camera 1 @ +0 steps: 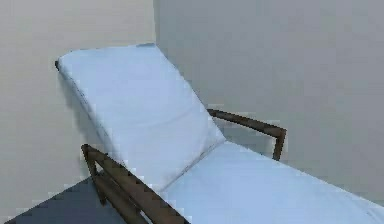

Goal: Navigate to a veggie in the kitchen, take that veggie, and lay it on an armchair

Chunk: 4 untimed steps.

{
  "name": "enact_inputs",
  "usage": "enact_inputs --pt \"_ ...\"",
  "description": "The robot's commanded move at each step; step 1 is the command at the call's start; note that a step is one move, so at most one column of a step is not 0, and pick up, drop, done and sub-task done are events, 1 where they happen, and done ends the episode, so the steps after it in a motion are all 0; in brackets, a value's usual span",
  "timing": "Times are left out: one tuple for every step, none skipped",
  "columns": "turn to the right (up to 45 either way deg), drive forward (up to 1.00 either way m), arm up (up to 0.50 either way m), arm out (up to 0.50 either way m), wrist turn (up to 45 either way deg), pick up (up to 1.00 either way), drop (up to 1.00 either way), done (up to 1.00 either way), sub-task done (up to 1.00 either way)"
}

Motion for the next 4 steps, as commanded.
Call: enact_inputs --pt "33.0 0.00 0.00 0.00 0.0 0.00 0.00 0.00 0.00" --pt "-45.0 0.00 0.00 0.00 0.0 0.00 0.00 0.00 0.00" --pt "-9.0 0.00 0.00 0.00 0.0 0.00 0.00 0.00 0.00" --pt "0.0 0.00 0.00 0.42 0.0 0.00 0.00 0.00 0.00"
